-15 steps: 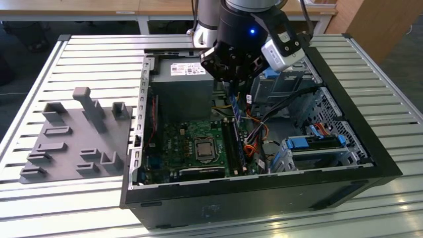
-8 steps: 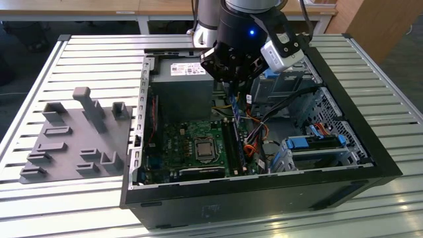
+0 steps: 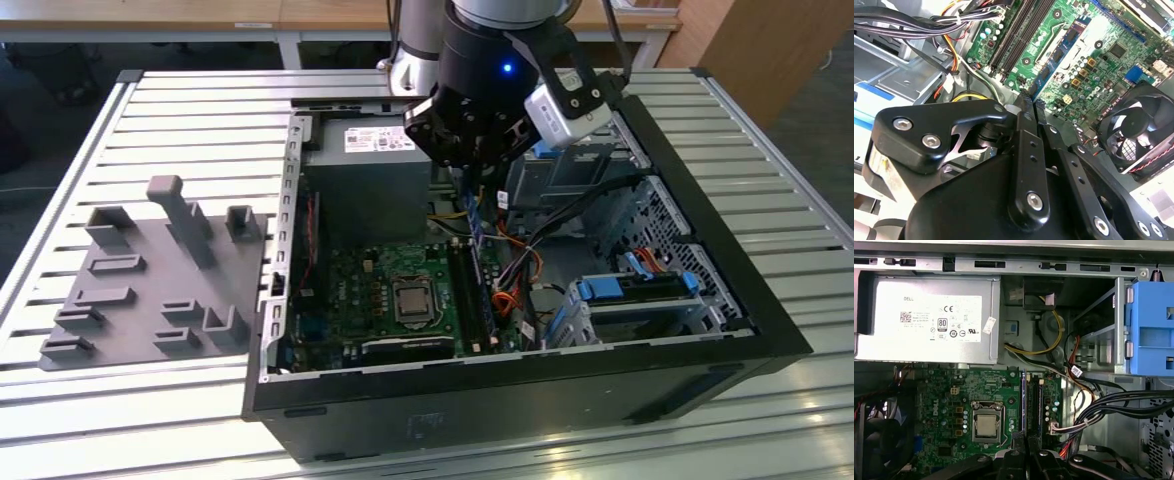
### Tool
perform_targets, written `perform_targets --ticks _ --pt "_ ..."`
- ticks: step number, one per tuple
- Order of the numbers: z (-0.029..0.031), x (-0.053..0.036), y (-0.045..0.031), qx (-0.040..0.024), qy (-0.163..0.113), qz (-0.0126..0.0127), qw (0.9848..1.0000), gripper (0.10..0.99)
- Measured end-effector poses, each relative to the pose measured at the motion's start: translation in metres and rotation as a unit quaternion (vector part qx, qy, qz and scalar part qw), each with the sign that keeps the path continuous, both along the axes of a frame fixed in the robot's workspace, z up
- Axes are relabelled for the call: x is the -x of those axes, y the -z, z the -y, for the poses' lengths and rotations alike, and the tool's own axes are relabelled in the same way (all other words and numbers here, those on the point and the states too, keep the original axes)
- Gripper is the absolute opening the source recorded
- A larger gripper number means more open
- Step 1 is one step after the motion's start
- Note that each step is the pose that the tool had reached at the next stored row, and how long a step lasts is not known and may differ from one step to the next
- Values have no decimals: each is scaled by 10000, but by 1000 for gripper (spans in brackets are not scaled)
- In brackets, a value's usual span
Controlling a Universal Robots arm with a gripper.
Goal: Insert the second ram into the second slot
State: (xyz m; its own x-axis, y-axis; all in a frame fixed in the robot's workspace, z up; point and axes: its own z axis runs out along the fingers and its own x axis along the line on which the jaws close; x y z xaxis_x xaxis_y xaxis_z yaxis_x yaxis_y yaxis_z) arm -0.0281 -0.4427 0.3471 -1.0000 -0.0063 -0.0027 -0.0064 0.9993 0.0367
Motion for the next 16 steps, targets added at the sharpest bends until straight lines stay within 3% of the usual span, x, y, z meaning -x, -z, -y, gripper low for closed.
perform_targets --ticks 16 --pt "0 0 37 0 141 0 9999 137"
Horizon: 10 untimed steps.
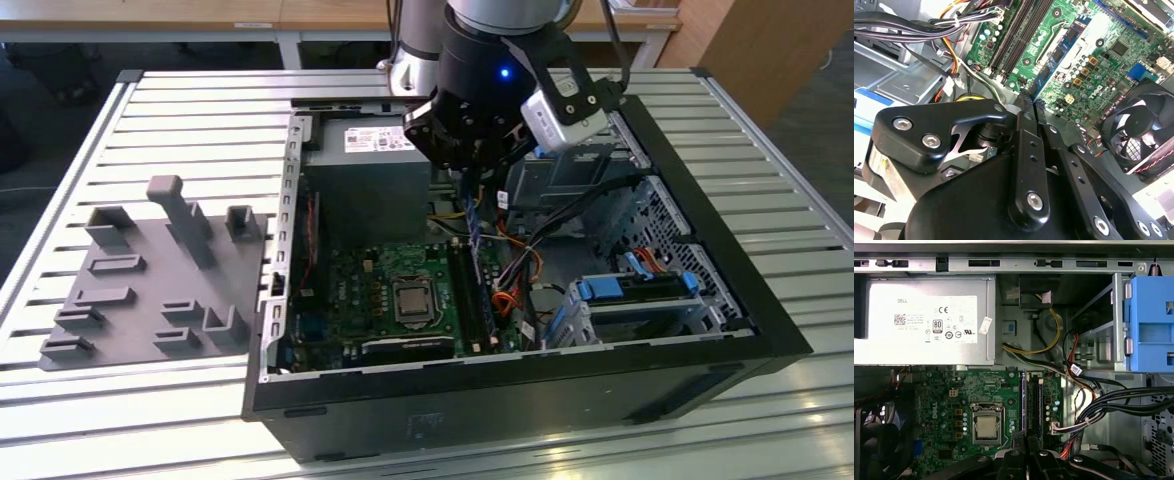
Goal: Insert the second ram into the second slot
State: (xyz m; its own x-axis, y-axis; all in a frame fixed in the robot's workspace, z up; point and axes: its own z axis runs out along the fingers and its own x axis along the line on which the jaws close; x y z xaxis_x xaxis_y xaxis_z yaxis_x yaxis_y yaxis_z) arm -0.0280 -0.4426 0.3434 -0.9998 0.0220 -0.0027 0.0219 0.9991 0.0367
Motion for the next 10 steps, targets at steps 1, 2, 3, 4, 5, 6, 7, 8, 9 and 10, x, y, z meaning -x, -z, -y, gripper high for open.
perform_targets --ticks 1,2,3,4,5,6,7,8,9,10 --pt "0 0 2 0 9 0 10000 137" --pt "0 0 4 0 18 0 10000 137" --pt "0 0 6 0 25 0 10000 137" --pt "0 0 9 0 33 0 10000 137" --pt "0 0 11 0 41 0 10000 137" --pt "0 0 13 0 50 0 10000 137" --pt "0 0 15 0 59 0 10000 137" --pt "0 0 17 0 68 0 10000 137" --pt "0 0 21 0 78 0 10000 137" --pt "0 0 25 -1 86 0 10000 137"
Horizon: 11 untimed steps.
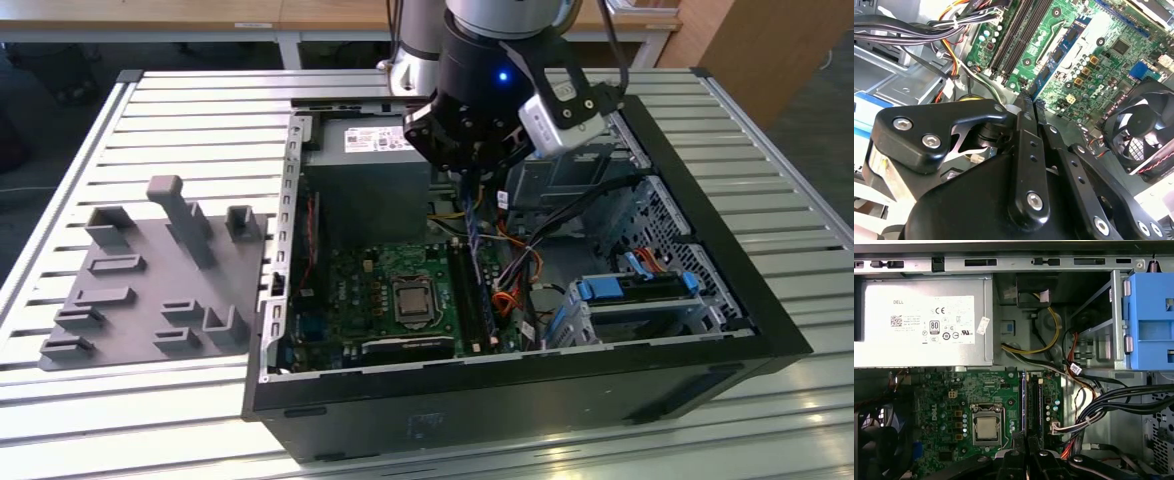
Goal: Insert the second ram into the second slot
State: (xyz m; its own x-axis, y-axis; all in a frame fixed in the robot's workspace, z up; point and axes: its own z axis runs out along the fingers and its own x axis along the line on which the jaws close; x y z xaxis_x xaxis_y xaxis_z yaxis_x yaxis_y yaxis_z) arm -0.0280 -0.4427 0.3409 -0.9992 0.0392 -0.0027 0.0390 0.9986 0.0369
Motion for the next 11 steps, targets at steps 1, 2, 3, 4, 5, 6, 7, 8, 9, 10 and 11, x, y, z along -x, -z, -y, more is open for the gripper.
perform_targets --ticks 1,2,3,4,5,6,7,8,9,10,11 --pt "0 0 5 0 8 0 10000 137" --pt "1 0 12 1 13 0 10000 137" --pt "0 0 21 1 15 0 10000 137" --pt "0 0 32 1 17 0 10000 137" --pt "0 0 43 1 19 0 10000 137" --pt "0 0 53 1 21 0 10000 137" --pt "0 0 63 1 22 0 10000 137" --pt "0 0 73 1 22 0 10000 137" --pt "0 0 84 1 23 0 10000 137" --pt "0 0 96 1 23 0 10000 137" --pt "1 0 108 1 23 0 10000 137"
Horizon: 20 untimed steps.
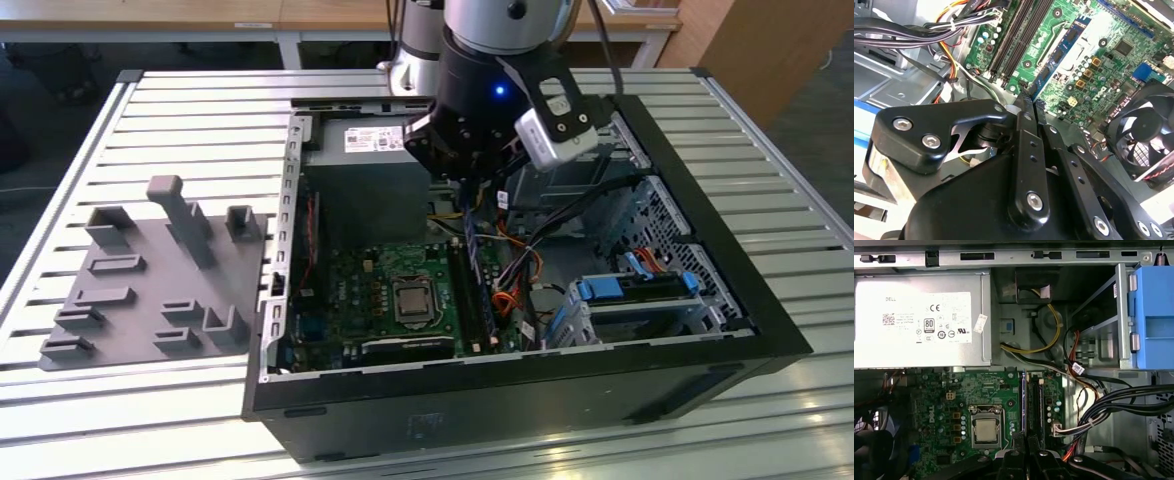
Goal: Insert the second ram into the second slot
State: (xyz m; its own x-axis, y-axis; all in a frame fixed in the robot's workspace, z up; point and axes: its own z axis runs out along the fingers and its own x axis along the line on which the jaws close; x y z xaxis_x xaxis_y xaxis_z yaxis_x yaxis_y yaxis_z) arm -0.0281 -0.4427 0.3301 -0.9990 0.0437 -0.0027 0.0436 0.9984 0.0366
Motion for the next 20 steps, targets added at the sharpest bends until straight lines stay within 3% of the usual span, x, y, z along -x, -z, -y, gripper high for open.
perform_targets --ticks 6,20 --pt "0 0 58 0 0 0 10000 137" --pt "1 0 112 0 0 0 10000 137"
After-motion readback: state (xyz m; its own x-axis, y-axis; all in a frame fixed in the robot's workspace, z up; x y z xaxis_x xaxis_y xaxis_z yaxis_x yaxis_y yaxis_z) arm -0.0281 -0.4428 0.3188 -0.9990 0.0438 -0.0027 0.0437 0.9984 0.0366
